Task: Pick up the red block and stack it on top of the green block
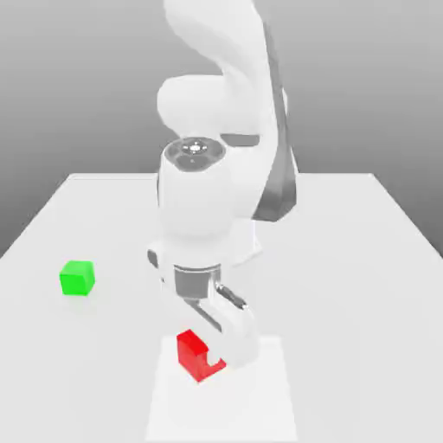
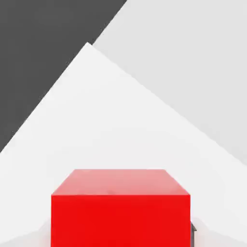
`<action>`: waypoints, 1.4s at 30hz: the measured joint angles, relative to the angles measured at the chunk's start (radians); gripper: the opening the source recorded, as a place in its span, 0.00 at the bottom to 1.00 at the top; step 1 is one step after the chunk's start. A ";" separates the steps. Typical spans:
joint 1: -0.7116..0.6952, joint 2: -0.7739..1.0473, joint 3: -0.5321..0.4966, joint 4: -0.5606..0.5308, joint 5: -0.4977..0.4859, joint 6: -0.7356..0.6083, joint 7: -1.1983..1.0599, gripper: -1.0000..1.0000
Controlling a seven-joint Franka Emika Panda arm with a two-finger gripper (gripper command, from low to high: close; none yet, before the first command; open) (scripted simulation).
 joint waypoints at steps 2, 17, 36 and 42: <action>-0.104 -0.046 -0.041 -0.027 -0.033 -0.016 -0.052 0.00; -0.521 -0.320 -0.433 -0.234 -0.199 -0.079 -0.498 0.00; -0.446 -0.095 -0.483 -0.235 -0.019 0.141 -0.638 1.00; -0.539 -0.280 -0.427 -0.239 -0.157 -0.036 -0.544 1.00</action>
